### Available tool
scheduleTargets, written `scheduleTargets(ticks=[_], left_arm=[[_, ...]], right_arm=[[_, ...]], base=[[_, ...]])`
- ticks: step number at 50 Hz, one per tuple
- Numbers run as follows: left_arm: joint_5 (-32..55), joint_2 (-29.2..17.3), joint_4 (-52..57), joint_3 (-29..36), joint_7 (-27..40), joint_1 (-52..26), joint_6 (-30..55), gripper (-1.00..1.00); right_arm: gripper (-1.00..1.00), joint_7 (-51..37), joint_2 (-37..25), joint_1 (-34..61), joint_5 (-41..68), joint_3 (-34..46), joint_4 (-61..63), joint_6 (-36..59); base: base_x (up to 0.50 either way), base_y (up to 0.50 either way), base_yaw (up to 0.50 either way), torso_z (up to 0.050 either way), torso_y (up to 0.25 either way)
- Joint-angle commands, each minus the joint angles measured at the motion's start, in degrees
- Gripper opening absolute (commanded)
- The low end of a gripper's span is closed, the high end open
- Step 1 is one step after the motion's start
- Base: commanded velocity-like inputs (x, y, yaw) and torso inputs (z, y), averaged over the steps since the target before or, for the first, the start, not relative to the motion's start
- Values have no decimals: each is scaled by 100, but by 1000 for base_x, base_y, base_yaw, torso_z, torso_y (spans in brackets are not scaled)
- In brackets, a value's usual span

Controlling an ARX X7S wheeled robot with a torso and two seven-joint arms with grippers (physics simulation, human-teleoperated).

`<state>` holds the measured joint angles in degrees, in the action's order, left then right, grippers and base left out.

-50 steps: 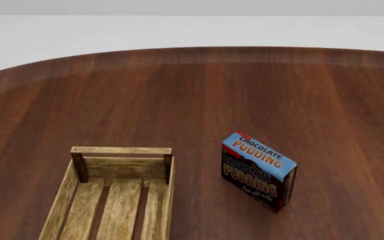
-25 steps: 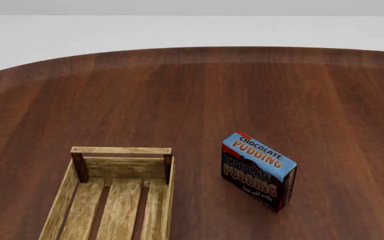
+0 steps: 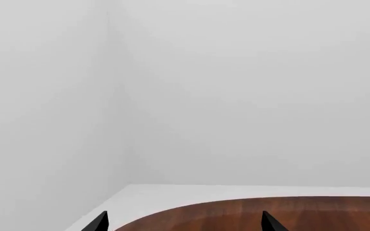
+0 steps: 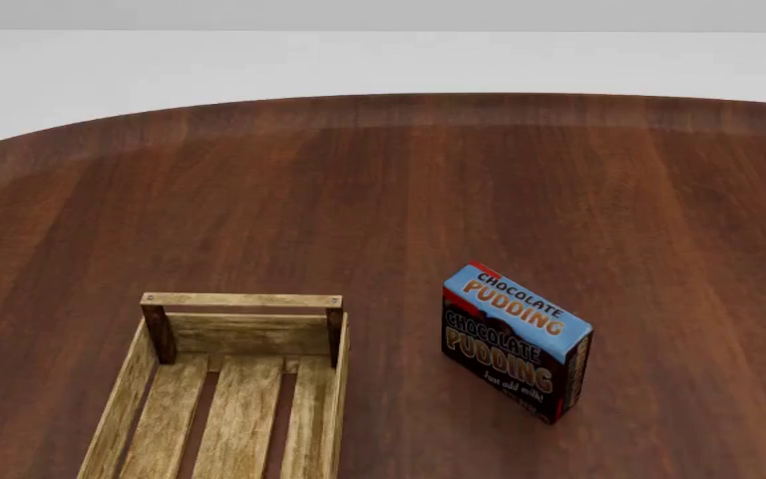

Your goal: Stack the left bowl on the right bowl and place them in the tray.

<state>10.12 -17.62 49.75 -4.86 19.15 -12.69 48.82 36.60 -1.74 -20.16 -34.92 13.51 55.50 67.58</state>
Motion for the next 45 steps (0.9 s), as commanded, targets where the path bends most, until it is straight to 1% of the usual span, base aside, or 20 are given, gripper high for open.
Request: scheduleTargets(ticks=[1,13,23,29,40,45], left_arm=[[19,-15,-21,-7,17,38,-50,100],[41,-22,-40,-22,32,86,-105,100],[69,-47,-32,-39,43,81,-99,100],[69,-25,-17,28,73,72,-97,100],[62,-60,-117,38,81,75,-188,100],[74,-63,-122,49,83,85,-206,100]], right_arm=[[100,-256,-58,-50,231,146,-224,-115],[100,-434,-62,-22,443,250,-470,-159],[100,-664,-49,-46,734,264,-836,-421],[100,-738,-98,60,698,528,-892,-281],[100,-883,-146,51,979,391,-1200,-526],[100,-889,-208,165,975,469,-1259,-387]], base=[[0,0,0,0,0],[0,0,0,0,0],[0,0,0,0,0],[0,0,0,0,0],[0,0,0,0,0],[0,0,0,0,0]])
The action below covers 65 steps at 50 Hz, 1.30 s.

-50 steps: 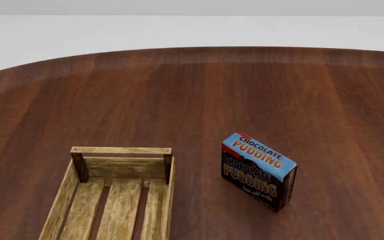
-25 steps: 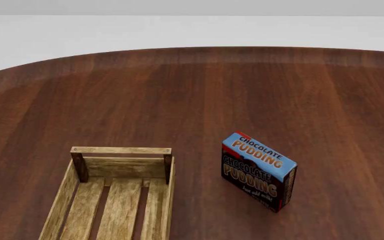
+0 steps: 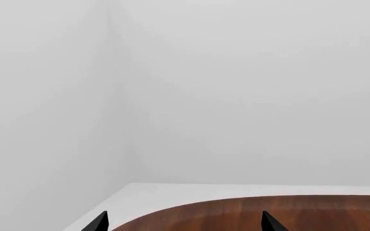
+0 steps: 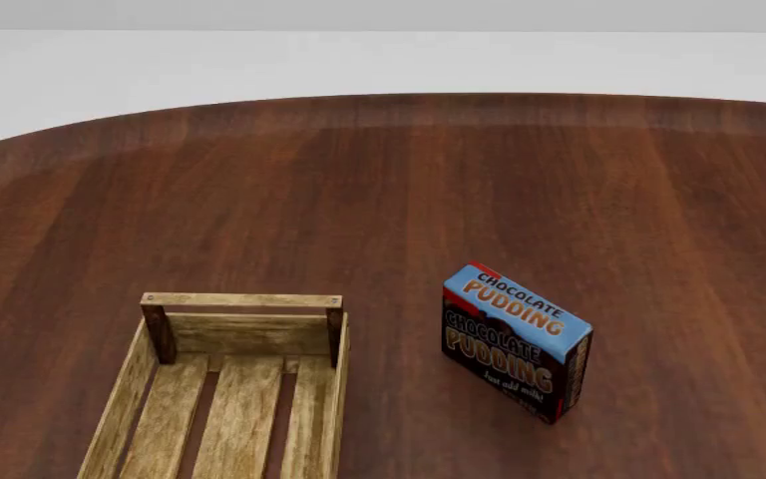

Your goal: Stack the left bowl on the right bowl and place them in the tray.

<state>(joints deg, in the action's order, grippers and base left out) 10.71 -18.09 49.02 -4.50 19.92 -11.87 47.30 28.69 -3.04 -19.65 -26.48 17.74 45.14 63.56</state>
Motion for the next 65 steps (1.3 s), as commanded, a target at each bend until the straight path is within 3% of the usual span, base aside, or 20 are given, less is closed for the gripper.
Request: scheduleTargets(ticks=[1,62,63,65], left_arm=[[15,-19,-58,7,4,19,-77,100],[139,-76,-85,-18,112,91,-148,100],[143,-76,-85,-21,113,91,-150,100],[142,-79,-94,-18,116,96,-166,100]], right_arm=[[100,-106,-91,113,135,43,-226,25],[100,-454,-417,185,532,43,-1003,123],[-100,-463,-419,188,520,54,-984,148],[-100,-489,-448,182,486,106,-956,159]], base=[[0,0,0,0,0],[0,0,0,0,0],[0,0,0,0,0],[0,0,0,0,0]])
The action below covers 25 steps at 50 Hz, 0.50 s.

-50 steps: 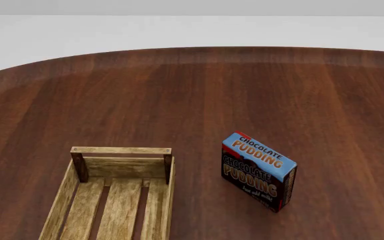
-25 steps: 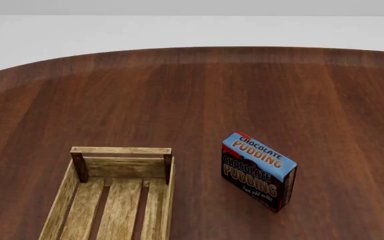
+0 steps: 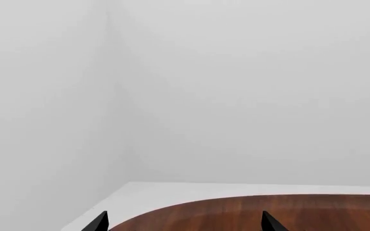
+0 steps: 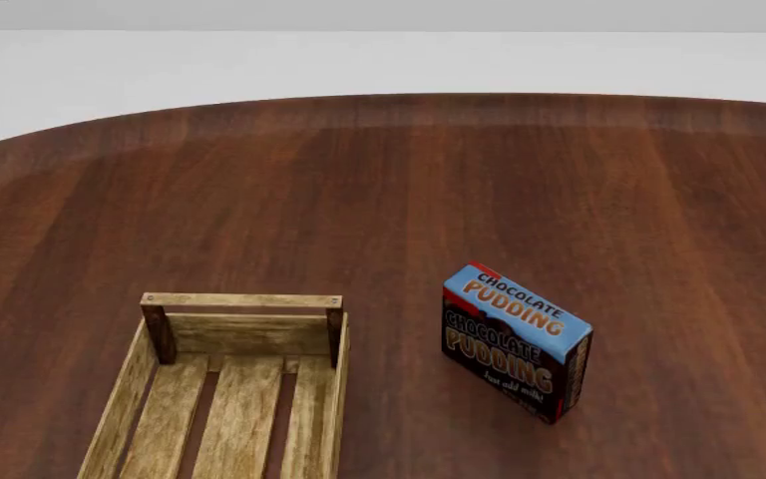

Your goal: Stack the left bowl on the right bowl and place them in the tray.

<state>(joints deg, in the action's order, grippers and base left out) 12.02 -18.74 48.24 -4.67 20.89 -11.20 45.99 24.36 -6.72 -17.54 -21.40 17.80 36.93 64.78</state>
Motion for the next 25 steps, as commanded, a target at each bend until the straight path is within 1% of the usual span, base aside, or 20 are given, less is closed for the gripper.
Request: scheduleTargets(ticks=[1,10,15,25], left_arm=[[14,-13,-14,-1,20,35,-40,100],[29,-25,-12,-17,40,54,-53,100],[28,-29,-29,-7,47,72,-91,100],[54,-47,-10,-14,65,61,-70,100]], right_arm=[[-100,-55,-93,-36,-26,122,-120,46],[-100,39,-280,45,-236,432,362,509],[-100,146,-504,186,-544,825,978,1154],[-100,303,-737,483,-826,1268,1622,1932]], base=[[0,0,0,0,0],[0,0,0,0,0],[-2,0,0,0,0],[0,0,0,0,0]])
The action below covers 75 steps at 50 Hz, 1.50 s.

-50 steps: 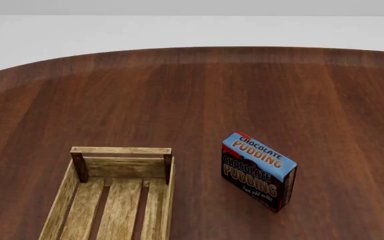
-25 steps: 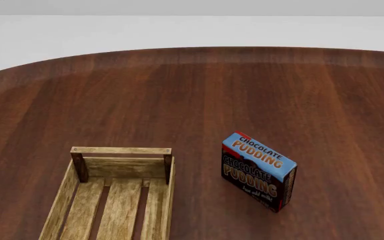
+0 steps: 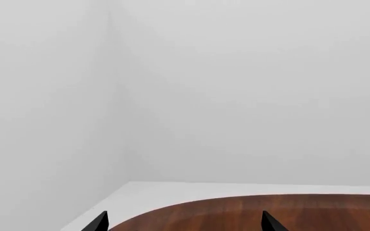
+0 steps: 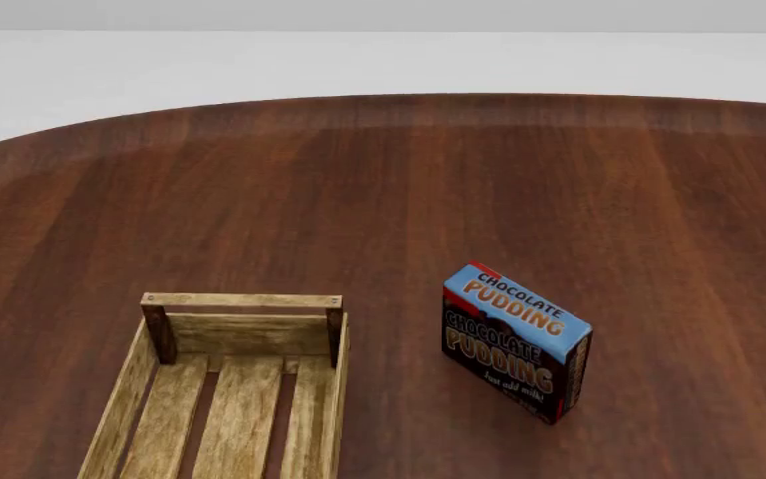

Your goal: Stack the left bowl on the right bowl and place them in the tray.

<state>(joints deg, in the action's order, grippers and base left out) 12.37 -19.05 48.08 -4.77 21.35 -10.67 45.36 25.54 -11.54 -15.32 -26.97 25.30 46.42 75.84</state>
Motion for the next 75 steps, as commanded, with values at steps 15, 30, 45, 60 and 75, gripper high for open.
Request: scheduleTargets(ticks=[15,30,45,60,75], left_arm=[[73,-25,43,32,58,-106,103,100],[143,-49,111,-3,85,-172,191,100],[99,-52,9,89,111,-55,24,100],[132,-80,22,64,129,-27,-3,100],[142,-101,18,106,168,-65,22,100]], right_arm=[[-100,3748,247,784,-5165,1670,746,1365],[-100,5996,730,979,-7764,1105,441,484],[-100,6428,1064,826,-7918,-286,731,-691],[-100,6444,1149,726,-7492,-1502,1067,-1273],[-100,6445,1147,709,-6928,-2583,1076,-1439]], base=[[0,0,0,0,0],[0,0,0,0,0],[0,0,0,0,0],[0,0,0,0,0],[0,0,0,0,0]])
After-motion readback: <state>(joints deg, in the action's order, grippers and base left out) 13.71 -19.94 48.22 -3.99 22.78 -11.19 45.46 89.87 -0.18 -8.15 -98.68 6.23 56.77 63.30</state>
